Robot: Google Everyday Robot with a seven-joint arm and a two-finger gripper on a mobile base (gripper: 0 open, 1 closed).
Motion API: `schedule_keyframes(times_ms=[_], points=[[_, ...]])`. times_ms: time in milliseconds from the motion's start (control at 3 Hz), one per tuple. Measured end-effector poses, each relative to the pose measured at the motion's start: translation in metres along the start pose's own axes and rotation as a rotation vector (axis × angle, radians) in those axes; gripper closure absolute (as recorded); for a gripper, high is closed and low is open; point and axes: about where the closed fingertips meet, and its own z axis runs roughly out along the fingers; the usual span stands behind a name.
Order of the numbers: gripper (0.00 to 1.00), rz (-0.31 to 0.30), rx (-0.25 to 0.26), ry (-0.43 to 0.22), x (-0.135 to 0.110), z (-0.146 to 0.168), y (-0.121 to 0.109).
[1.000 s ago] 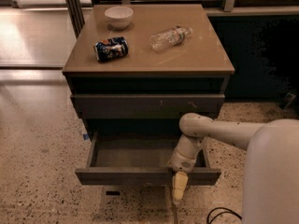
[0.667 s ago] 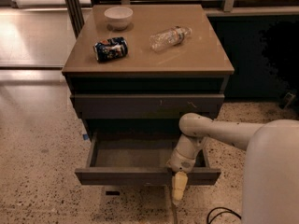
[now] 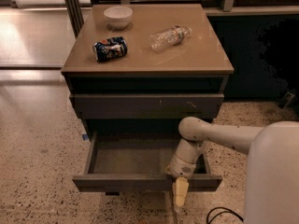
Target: Open middle drawer
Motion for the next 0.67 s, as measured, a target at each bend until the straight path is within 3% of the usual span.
schedule_keyframes(times_ms=[333, 667], points=[[0.0, 0.0, 0.0, 0.0, -0.001, -0.002, 0.002], [0.0, -0.01, -0.067, -0.01, 0.002, 0.01, 0.025]])
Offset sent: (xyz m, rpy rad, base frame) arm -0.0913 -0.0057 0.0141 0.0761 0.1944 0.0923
